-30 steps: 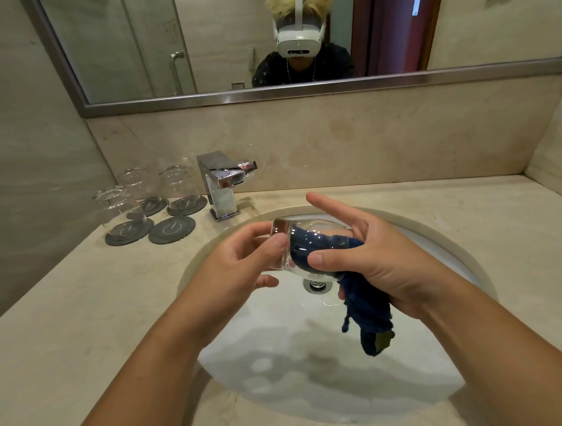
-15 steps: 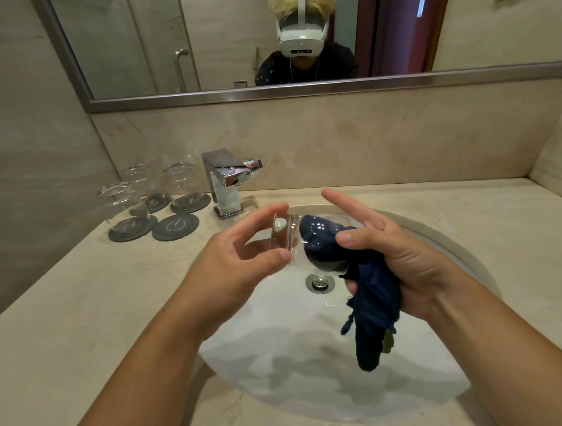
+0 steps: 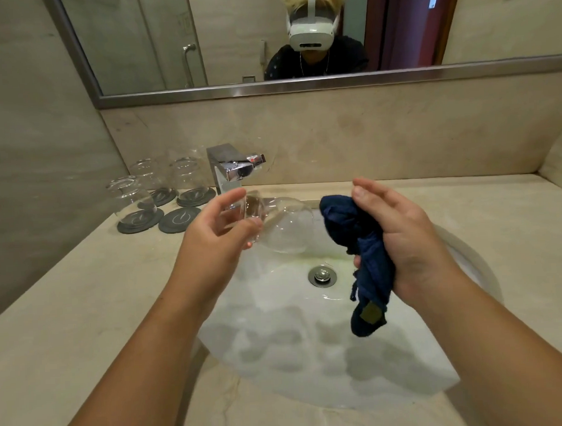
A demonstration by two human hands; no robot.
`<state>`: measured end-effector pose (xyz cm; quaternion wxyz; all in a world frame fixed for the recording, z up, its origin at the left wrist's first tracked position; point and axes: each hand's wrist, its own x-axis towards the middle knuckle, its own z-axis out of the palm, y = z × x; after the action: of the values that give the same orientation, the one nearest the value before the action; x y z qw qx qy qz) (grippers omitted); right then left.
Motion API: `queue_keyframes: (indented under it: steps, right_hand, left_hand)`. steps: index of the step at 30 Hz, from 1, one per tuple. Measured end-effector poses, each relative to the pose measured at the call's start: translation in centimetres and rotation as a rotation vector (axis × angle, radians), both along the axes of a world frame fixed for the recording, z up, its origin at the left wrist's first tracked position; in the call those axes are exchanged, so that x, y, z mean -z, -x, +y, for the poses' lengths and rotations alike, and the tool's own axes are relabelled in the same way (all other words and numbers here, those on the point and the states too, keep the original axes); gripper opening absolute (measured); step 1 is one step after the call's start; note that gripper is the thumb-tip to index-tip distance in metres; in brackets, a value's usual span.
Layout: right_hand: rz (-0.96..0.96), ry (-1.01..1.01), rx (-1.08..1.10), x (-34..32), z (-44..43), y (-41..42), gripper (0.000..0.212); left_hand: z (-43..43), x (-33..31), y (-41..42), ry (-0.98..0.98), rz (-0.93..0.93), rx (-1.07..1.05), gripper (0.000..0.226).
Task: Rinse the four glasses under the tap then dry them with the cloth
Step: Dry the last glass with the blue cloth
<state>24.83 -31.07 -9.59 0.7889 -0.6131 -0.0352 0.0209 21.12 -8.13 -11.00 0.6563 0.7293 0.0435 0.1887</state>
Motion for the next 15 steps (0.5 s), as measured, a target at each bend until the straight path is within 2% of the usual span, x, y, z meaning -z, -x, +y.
queue_keyframes:
  steps: [4,7,15]
  right_hand:
    - [-0.17,0.259,-0.053,0.2,1.1,1.7,0.025]
    - [-0.197,0.316,-0.111,0.5,1.7,2.3,0.025]
    - [-0.278,0.487,-0.265,2.4,3.6,2.9,0.025]
  left_hand:
    - [0.7,-0.9,0.1,-0.074,-0.021,-0.15,0.055]
    - [3.1,-2.4,-0.2,-0.065,-0.054,-0.283,0.044]
    - [10.8,-3.5,-1.6,-0.273,0.015,-0.533,0.047]
